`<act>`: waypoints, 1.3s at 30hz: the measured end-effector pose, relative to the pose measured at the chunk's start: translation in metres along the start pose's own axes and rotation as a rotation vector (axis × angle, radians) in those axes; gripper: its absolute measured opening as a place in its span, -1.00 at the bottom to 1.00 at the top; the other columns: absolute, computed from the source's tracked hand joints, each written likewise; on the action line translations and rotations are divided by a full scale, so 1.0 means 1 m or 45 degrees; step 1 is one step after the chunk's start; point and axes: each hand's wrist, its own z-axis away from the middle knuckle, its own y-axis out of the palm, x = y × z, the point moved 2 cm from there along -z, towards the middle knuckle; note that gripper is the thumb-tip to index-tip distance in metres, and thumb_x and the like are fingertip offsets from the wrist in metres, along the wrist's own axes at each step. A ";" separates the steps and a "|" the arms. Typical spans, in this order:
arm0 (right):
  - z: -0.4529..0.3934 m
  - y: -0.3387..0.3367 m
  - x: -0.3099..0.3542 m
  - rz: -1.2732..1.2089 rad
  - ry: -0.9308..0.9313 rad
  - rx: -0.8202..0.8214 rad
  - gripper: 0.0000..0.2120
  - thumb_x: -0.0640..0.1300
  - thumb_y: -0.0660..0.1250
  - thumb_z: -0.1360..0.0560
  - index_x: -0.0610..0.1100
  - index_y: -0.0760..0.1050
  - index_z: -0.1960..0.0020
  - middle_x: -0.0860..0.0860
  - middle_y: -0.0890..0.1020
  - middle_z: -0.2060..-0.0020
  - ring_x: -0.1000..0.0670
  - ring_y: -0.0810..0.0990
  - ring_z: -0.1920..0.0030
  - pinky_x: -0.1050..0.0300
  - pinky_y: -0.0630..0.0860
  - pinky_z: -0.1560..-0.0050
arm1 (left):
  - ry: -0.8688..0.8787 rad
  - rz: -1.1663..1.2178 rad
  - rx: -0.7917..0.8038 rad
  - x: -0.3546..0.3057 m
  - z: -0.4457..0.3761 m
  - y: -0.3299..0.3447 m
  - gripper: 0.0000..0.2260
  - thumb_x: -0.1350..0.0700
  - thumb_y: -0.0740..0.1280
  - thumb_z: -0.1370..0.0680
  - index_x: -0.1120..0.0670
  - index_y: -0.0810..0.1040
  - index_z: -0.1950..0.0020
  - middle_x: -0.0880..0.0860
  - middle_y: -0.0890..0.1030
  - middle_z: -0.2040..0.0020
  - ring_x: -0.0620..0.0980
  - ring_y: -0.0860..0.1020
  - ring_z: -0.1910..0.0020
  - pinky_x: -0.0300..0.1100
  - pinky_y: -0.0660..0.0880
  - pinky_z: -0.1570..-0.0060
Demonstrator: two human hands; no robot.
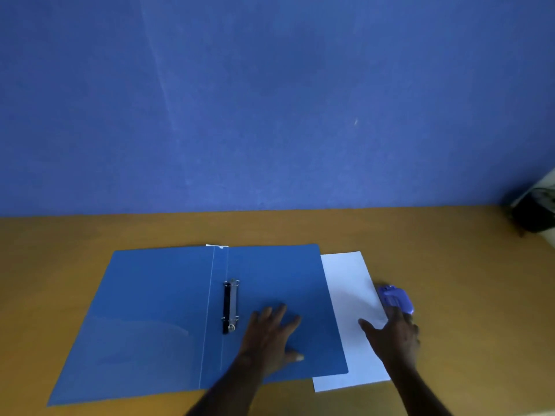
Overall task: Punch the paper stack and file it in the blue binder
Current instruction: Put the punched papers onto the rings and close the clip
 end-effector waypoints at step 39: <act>0.004 -0.011 0.009 -0.389 0.245 0.299 -0.36 0.16 0.55 -0.33 -0.23 0.54 -0.24 -0.15 0.67 -0.08 -0.20 0.63 -0.09 0.03 0.53 -0.03 | -0.069 -0.051 0.128 -0.005 -0.010 0.001 -0.28 -0.31 0.27 -0.49 -0.14 0.07 -0.56 0.09 -0.01 -0.61 0.26 0.02 -0.54 0.26 0.07 -0.43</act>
